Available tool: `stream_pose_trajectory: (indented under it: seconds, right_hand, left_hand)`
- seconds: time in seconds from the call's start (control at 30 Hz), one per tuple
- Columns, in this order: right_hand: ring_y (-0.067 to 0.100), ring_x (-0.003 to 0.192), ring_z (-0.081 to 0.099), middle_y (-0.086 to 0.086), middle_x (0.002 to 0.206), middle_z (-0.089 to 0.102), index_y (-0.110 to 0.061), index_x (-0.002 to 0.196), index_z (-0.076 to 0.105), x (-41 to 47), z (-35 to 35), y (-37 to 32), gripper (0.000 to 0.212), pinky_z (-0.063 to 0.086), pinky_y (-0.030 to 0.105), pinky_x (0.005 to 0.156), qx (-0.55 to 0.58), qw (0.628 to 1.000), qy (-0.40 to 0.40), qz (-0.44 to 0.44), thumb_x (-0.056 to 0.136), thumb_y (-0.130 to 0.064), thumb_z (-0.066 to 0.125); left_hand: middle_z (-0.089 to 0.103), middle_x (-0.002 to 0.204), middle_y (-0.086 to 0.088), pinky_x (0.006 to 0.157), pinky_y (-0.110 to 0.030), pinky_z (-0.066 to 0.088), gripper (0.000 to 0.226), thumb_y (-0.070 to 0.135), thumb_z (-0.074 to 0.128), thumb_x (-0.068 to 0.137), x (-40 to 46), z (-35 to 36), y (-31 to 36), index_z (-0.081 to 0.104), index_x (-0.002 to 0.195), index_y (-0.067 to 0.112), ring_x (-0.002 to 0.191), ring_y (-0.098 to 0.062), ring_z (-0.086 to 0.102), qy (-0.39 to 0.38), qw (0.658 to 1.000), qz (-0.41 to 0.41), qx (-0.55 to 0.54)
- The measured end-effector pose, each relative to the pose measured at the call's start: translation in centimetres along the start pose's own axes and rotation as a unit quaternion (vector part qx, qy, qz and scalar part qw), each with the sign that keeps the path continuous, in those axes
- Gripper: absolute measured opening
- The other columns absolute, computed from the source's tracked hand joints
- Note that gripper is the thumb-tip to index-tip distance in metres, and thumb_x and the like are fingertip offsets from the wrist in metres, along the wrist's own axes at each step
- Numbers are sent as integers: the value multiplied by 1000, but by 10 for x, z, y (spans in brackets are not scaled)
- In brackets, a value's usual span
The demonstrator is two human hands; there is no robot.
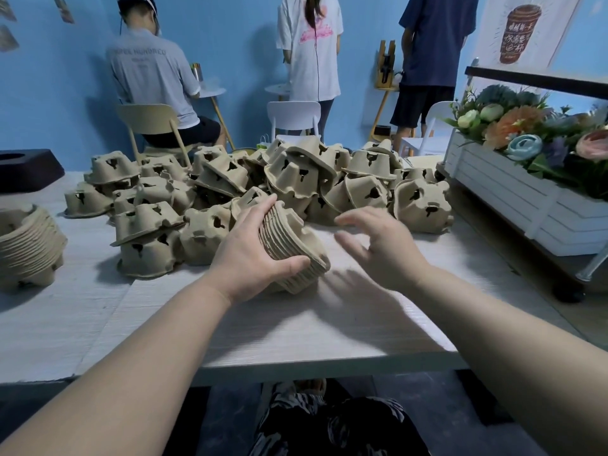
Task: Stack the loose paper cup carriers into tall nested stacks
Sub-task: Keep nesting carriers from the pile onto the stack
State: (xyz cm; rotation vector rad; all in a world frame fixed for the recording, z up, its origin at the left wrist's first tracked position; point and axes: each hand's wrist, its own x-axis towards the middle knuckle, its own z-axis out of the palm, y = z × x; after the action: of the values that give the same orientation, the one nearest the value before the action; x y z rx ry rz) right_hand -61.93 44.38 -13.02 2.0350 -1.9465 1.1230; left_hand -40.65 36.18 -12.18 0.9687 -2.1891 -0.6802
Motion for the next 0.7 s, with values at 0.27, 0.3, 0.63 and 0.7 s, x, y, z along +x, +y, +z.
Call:
stream_pose_trajectory:
  seconds: [0.27, 0.3, 0.63, 0.7]
  right_hand:
    - [25, 129, 38, 3, 144, 38, -21, 140, 42, 58, -16, 52, 59, 35, 33, 101, -101, 984, -17, 146, 85, -30, 62]
    - [26, 130, 36, 2, 146, 36, -22, 141, 40, 63, -14, 55, 61, 34, 34, 102, -113, 982, -23, 149, 84, -30, 61]
    - [28, 120, 39, 4, 130, 52, -16, 125, 55, 61, -4, 62, 41, 31, 32, 99, -157, 983, -32, 96, 84, -19, 56]
    - [32, 114, 44, 7, 117, 59, -11, 115, 62, 49, -5, 58, 35, 35, 34, 95, -144, 988, 3, 61, 80, -13, 59]
  left_hand:
    - [41, 141, 14, 106, -17, 25, 114, 61, 83, 51, 30, 19, 13, 33, 149, 31, 126, 2, 37, -10, 1000, 27, 7]
    - [40, 143, 12, 107, -17, 24, 111, 54, 87, 55, 34, 21, 14, 33, 149, 30, 127, 0, 36, -14, 999, 31, 13]
    - [34, 137, 22, 106, -15, 22, 109, 51, 87, 58, 37, 28, 10, 31, 149, 33, 128, 4, 33, -24, 999, 23, 21]
    - [35, 137, 23, 106, -15, 23, 115, 65, 80, 49, 36, 27, 10, 31, 149, 34, 128, 4, 34, -26, 999, 17, 13]
